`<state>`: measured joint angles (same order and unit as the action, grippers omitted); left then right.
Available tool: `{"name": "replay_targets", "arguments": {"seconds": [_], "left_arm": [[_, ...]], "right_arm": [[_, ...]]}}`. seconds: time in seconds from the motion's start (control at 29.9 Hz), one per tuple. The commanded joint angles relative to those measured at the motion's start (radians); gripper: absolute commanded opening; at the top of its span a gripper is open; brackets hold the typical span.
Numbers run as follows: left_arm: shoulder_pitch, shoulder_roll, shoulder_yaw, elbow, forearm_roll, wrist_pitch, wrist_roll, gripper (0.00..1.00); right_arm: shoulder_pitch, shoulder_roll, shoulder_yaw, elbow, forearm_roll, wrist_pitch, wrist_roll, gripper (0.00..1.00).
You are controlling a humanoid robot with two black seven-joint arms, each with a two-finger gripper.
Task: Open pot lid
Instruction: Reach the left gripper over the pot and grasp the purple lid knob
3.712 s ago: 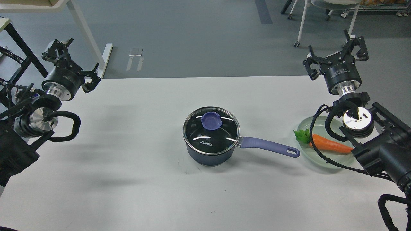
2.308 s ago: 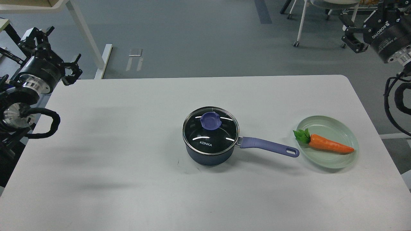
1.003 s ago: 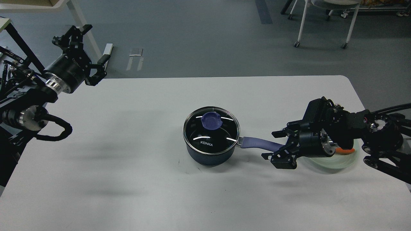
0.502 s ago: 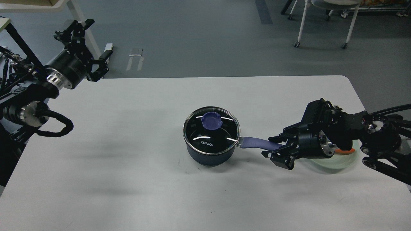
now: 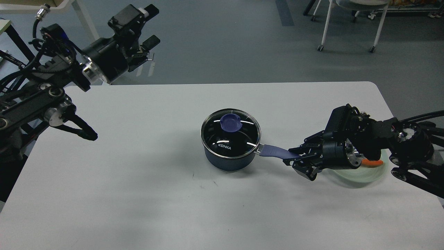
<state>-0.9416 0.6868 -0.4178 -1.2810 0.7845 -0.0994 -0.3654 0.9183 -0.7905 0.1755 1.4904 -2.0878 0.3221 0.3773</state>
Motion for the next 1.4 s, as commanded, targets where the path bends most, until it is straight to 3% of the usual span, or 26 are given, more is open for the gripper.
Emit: {"name": "replay_targets", "arguments": {"seconds": [0.0, 0.13, 0.4, 0.6, 0.77, 1.37], "left_arm": [[-0.013, -0.064, 0.013, -0.066, 0.362, 0.03, 0.002, 0.98], [-0.006, -0.156, 0.063, -0.066, 0.742, 0.076, 0.002, 0.98], [-0.009, -0.216, 0.329, -0.018, 1.214, 0.337, 0.008, 0.96], [-0.014, -0.297, 0.356, 0.139, 1.225, 0.346, 0.048, 0.96], [-0.025, -0.335, 0.358, 0.252, 1.213, 0.346, 0.042, 0.96], [-0.014, -0.339, 0.376, 0.245, 1.19, 0.345, -0.01, 0.92]], "right_arm": [[-0.001, 0.001, 0.001, 0.002, 0.002, -0.002, 0.0, 0.23], [-0.001, 0.001, 0.001, 0.004, 0.002, -0.003, 0.0, 0.23], [-0.004, 0.002, 0.002, 0.007, 0.002, -0.003, 0.0, 0.23], [-0.004, 0.027, -0.001, 0.007, 0.002, -0.003, 0.0, 0.23], [-0.009, 0.028, -0.002, 0.01, 0.002, -0.003, 0.0, 0.23], [-0.009, 0.028, -0.002, 0.008, 0.002, -0.003, 0.0, 0.23]]}}
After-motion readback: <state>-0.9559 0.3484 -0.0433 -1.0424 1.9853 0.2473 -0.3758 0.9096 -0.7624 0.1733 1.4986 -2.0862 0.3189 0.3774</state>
